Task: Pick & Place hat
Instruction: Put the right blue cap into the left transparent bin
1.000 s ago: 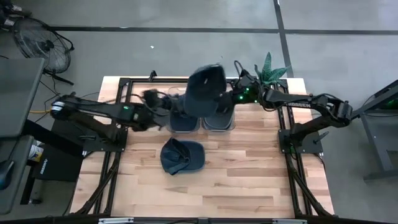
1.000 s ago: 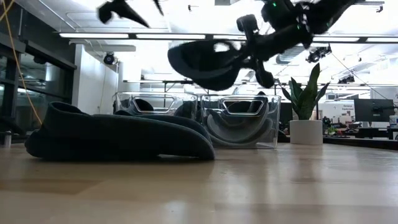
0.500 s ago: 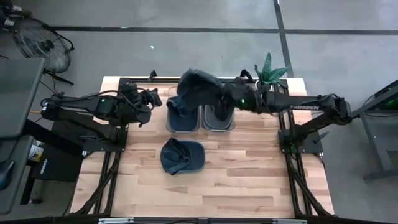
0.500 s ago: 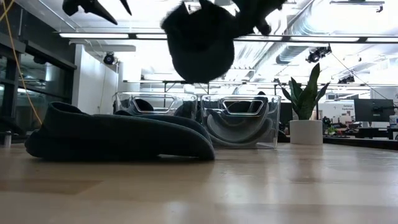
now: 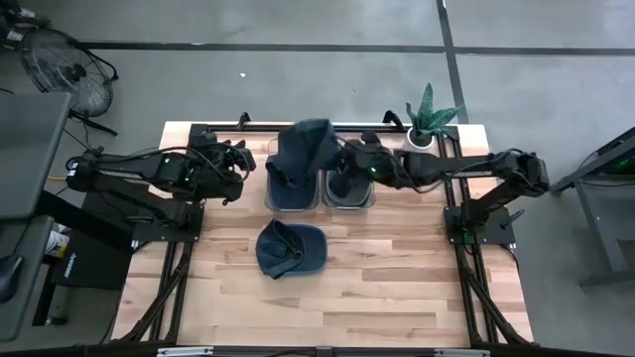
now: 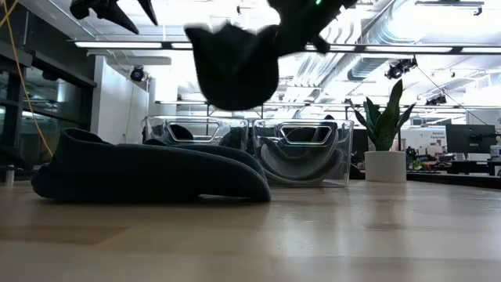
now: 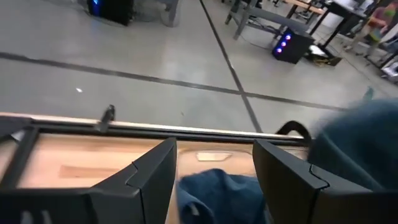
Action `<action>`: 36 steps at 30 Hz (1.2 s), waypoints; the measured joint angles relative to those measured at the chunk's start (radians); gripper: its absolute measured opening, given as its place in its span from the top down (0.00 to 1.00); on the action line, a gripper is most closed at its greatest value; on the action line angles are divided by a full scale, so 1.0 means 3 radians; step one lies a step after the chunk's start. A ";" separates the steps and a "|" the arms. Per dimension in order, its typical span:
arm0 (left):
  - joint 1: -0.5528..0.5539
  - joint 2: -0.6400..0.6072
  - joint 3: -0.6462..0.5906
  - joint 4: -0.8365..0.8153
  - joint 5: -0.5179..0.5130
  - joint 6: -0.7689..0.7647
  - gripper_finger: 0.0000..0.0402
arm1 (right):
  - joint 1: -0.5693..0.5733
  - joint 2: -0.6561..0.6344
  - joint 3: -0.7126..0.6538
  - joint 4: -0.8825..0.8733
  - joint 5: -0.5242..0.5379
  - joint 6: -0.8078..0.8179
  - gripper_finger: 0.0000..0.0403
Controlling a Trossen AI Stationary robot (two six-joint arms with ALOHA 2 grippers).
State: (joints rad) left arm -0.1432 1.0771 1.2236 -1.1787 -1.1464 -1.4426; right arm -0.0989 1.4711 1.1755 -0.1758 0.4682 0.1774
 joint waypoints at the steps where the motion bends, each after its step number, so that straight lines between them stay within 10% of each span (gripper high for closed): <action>1: 0.0000 0.0000 0.0000 -0.0057 -0.0034 -0.0008 0.48 | -0.0035 0.0039 0.0000 0.0034 -0.0065 0.0125 0.99; 13: 0.0000 -0.0150 0.0000 -0.0679 -0.0200 -0.0020 0.48 | -0.0398 0.0469 -0.0001 0.0327 -0.1272 0.1700 0.99; 28: -0.0003 -0.0548 0.0000 -0.1074 -0.0211 -0.0013 0.48 | -0.0457 0.0660 0.0099 0.0494 -0.1371 0.2030 0.99; 36: -0.0003 -0.0775 -0.0065 -0.1143 -0.0213 0.0017 0.48 | -0.0454 0.1115 0.0908 -0.0479 -0.1476 0.1909 0.99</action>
State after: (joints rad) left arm -0.1440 0.8446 1.2040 -1.5216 -1.2102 -1.4376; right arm -0.2352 1.8056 1.4479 -0.3195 0.0255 0.7501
